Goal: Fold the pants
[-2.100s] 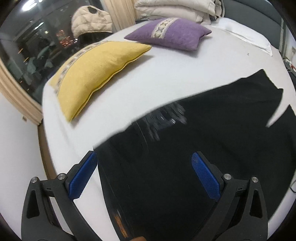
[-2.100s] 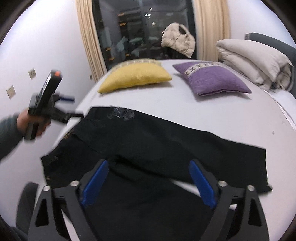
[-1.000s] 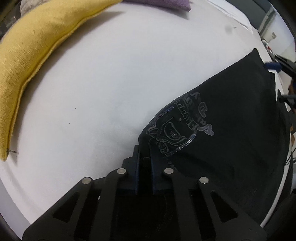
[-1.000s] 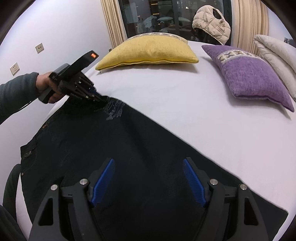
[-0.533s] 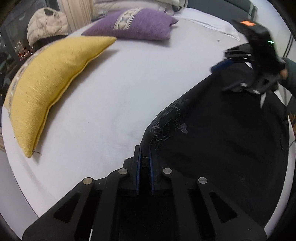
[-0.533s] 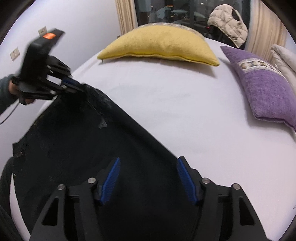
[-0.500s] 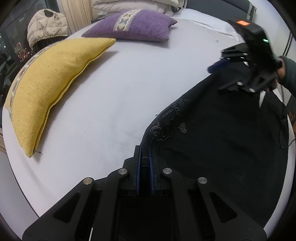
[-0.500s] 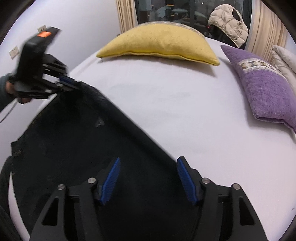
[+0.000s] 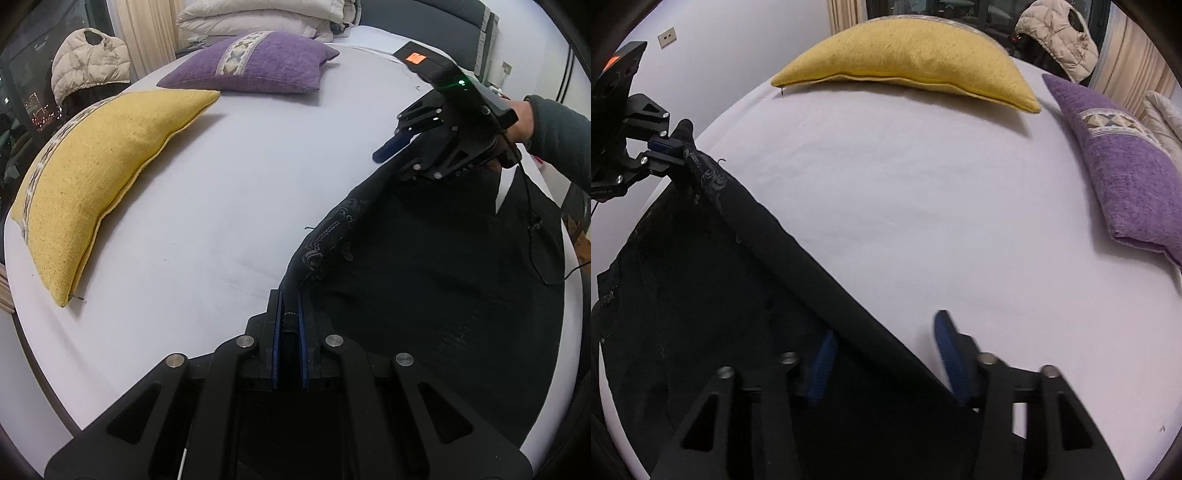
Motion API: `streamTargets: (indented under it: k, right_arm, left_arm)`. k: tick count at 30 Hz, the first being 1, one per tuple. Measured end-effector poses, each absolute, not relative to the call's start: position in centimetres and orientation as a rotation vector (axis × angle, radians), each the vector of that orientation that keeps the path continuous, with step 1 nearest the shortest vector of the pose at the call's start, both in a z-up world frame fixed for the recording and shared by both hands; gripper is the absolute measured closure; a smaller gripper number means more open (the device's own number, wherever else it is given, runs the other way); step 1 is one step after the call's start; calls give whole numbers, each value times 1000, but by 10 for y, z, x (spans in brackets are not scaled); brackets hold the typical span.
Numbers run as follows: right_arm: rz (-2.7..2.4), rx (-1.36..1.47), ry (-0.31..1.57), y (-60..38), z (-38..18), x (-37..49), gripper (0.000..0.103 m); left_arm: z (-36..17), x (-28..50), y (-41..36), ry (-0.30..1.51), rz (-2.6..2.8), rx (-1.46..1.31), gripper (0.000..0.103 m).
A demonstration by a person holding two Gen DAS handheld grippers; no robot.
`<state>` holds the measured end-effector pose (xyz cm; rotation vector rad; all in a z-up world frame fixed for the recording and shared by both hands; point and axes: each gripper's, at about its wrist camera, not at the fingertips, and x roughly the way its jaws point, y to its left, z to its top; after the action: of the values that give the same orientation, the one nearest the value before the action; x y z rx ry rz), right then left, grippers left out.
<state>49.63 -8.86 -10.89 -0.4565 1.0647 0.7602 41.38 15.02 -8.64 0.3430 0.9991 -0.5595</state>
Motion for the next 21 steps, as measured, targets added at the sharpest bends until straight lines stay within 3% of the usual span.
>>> streamTargets:
  k: [2, 5, 21]
  right_arm:
    - [762, -452, 1090, -88, -111, 498, 78]
    - [747, -391, 1103, -93, -107, 498, 89]
    - [572, 70, 1114, -135, -69, 428, 98]
  left_arm:
    - [-87, 415, 148, 997, -558, 344, 97]
    - [-86, 415, 145, 993, -554, 342, 97]
    - [-56, 362, 139, 931, -537, 286, 97]
